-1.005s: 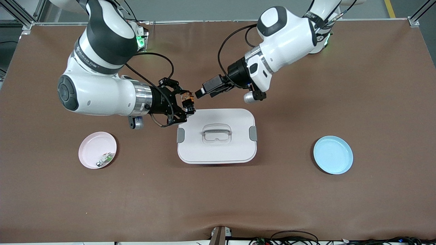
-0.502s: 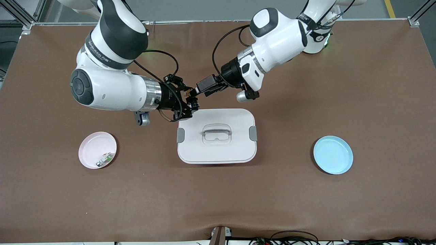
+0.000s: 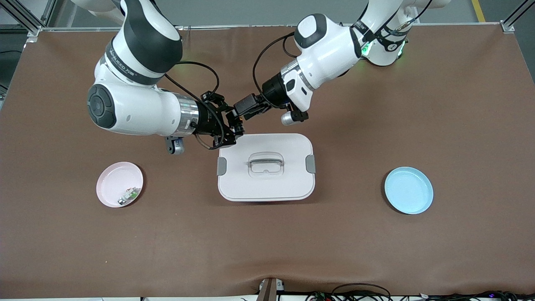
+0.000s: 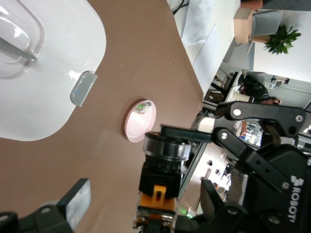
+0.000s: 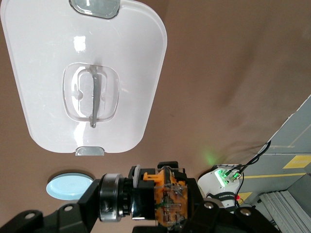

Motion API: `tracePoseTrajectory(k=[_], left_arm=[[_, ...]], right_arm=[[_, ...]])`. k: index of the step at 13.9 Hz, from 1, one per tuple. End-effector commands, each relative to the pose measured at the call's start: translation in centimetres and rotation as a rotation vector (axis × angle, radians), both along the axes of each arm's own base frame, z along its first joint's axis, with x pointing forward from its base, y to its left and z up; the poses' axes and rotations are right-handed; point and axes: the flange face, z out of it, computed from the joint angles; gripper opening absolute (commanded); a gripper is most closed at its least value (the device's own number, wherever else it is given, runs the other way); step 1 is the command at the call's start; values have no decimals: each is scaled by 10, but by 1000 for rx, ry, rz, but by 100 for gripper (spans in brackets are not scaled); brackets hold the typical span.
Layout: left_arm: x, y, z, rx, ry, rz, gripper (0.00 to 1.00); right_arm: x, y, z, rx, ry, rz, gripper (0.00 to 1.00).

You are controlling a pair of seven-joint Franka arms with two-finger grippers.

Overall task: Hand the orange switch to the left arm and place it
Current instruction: 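Grasp the switch with the left gripper from the right gripper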

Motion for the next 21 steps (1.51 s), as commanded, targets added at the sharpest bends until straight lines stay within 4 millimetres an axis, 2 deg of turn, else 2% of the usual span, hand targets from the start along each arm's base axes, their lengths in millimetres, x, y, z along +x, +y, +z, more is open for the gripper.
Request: tracePoseTrajectory(k=[1, 5, 7, 8, 10, 14, 16, 18, 21], left_arm=[[2, -3, 3, -7, -6, 16, 100], [2, -3, 3, -9, -10, 21, 100], [2, -3, 3, -9, -10, 21, 78], [2, -3, 3, -9, -9, 21, 70], [1, -4, 3, -9, -9, 20, 64], [-4, -8, 1, -11, -16, 30, 35], [-4, -9, 0, -11, -15, 28, 24], [-4, -8, 0, -10, -15, 30, 18], [-4, -8, -1, -9, -14, 29, 15]], right_arm=[[-3, 0, 7, -9, -9, 3, 0], [-2, -2, 7, -9, -10, 0, 0], [-2, -1, 7, -8, -9, 0, 0], [-1, -2, 6, -9, -6, -1, 0], [-1, -3, 6, -8, -9, 2, 0], [-1, -3, 6, -7, -10, 1, 0], [-1, -3, 6, -7, -10, 1, 0], [-1, -3, 6, -8, -9, 2, 0], [-1, -3, 5, -8, -8, 3, 0]])
